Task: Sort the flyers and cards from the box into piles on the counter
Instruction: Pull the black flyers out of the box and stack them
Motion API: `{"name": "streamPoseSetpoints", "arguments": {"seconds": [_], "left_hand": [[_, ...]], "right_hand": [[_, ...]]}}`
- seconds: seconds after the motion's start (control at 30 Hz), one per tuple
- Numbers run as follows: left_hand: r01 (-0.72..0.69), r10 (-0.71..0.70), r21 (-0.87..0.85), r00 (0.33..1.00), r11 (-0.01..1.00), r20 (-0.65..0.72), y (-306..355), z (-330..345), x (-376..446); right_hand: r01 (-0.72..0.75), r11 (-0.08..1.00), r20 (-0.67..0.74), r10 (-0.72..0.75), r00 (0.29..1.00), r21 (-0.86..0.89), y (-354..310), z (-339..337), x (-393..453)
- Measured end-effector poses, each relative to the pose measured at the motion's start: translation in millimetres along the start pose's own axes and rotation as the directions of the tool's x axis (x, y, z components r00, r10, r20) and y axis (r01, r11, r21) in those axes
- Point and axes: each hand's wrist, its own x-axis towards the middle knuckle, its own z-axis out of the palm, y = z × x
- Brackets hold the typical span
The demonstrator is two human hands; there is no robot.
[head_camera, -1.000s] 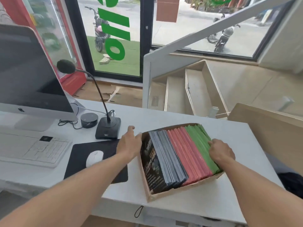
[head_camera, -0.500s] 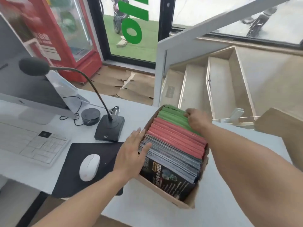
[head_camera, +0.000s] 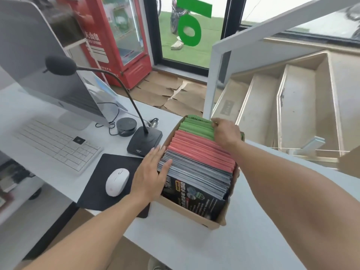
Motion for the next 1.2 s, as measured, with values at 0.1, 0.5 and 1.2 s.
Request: {"name": "streamPoseSetpoints", "arguments": {"seconds": [0.1,0.5,1.2], "left_hand": [[-0.028,0.028,-0.033,1.0,0.999,0.003,-2,0,-1],[-0.142,0.147,-0.218,0.989,0.966,0.007,-12,1,2],[-0.454,0.466,-0.142,0.883,0.88,0.063,-40,1,-5]], "right_hand": [[0.062,0.984,-0.077,-0.05,0.996,0.166,-26,-9,-40],[0.335,0.907,-0.098,-0.369,0.924,-0.256,-42,61,-209],[0.157,0.891,-0.365,-0.329,0.871,-0.427,-51,88,-239]]}}
